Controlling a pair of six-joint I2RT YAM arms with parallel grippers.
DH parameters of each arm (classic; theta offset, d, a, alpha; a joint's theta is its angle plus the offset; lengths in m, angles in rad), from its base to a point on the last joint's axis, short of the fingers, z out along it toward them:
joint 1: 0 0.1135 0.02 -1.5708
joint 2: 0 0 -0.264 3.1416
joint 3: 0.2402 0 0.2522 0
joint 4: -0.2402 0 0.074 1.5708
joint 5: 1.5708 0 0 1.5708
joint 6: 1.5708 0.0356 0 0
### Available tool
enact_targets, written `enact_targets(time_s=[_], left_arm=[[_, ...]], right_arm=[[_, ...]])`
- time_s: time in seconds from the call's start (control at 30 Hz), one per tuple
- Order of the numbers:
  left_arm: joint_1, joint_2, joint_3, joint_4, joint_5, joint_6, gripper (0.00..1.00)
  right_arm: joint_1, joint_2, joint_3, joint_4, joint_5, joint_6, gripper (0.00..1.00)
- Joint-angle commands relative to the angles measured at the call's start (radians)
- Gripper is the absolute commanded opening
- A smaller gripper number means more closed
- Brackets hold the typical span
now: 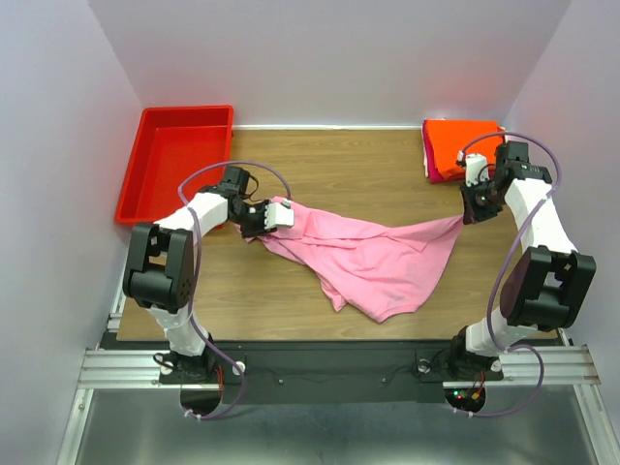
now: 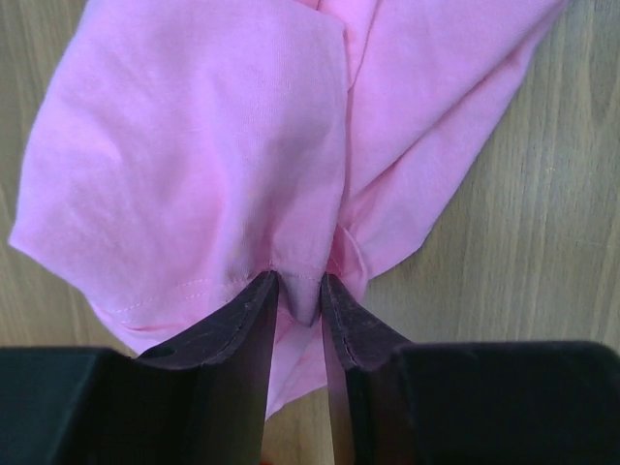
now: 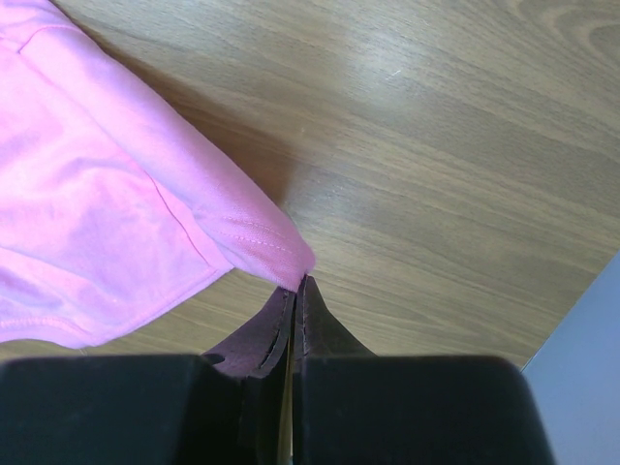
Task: Fold and stack the t-shirts
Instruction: Flatten the tshirt out
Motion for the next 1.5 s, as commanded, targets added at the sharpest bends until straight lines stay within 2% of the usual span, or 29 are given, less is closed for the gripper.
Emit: enact_targets(time_s=[0.0, 0.3, 0.43, 0.7, 0.73, 0.77, 0.8, 0.9, 0.97, 1.03, 1.1, 1.13, 1.17, 1.27, 1.4, 1.47], left_arm=[[-0.007, -0.002, 0.045, -0.015, 0.019, -0.019, 0.38], [-0.007, 0.012, 0.079, -0.059, 0.027, -0.014, 0.35], [-0.007, 0.022, 0.110, -0.102, 0.030, 0.003, 0.40], [-0.005, 0.042, 0.145, -0.167, 0.053, 0.038, 0.38], [-0.007, 0.044, 0.148, -0.174, 0.058, 0.046, 0.36], [-0.007, 0.045, 0.154, -0.179, 0.062, 0.058, 0.25], [-0.007, 0.047, 0.157, -0.185, 0.065, 0.064, 0.20], [-0.005, 0.045, 0.165, -0.194, 0.073, 0.064, 0.09], [-0.005, 0.050, 0.182, -0.205, 0.076, 0.061, 0.06], [-0.004, 0.050, 0.195, -0.234, 0.079, 0.066, 0.06], [-0.004, 0.042, 0.215, -0.265, 0.082, 0.070, 0.10], [-0.004, 0.039, 0.219, -0.276, 0.082, 0.073, 0.13], [-0.002, 0.035, 0.225, -0.283, 0.081, 0.075, 0.22], [-0.001, 0.030, 0.228, -0.315, 0.070, 0.099, 0.34], [-0.001, 0.048, 0.223, -0.312, 0.067, 0.096, 0.37], [-0.001, 0.054, 0.222, -0.305, 0.067, 0.089, 0.34]], right_arm=[[0.005, -0.041, 0.019, 0.011, 0.001, 0.001, 0.00], [0.005, -0.044, 0.011, 0.013, -0.004, -0.001, 0.01], [0.003, -0.044, 0.008, 0.011, -0.005, -0.002, 0.01], [0.005, -0.045, 0.002, 0.013, -0.005, -0.007, 0.01], [0.003, -0.047, 0.002, 0.013, -0.002, -0.007, 0.01], [0.005, -0.047, 0.002, 0.013, -0.004, -0.008, 0.01], [0.003, -0.047, 0.002, 0.013, -0.004, -0.008, 0.00], [0.003, -0.047, 0.004, 0.013, -0.005, -0.008, 0.01], [0.005, -0.047, 0.004, 0.011, -0.004, -0.008, 0.01], [0.003, -0.048, 0.004, 0.011, -0.004, -0.008, 0.01], [0.003, -0.048, 0.004, 0.011, -0.004, -0.012, 0.01], [0.003, -0.048, 0.002, 0.011, -0.004, -0.013, 0.01], [0.003, -0.048, 0.002, 0.011, -0.002, -0.013, 0.01], [0.003, -0.047, 0.002, 0.010, -0.005, -0.015, 0.01], [0.003, -0.042, 0.005, 0.013, -0.010, -0.015, 0.01], [0.003, -0.041, 0.008, 0.011, -0.008, -0.015, 0.01]])
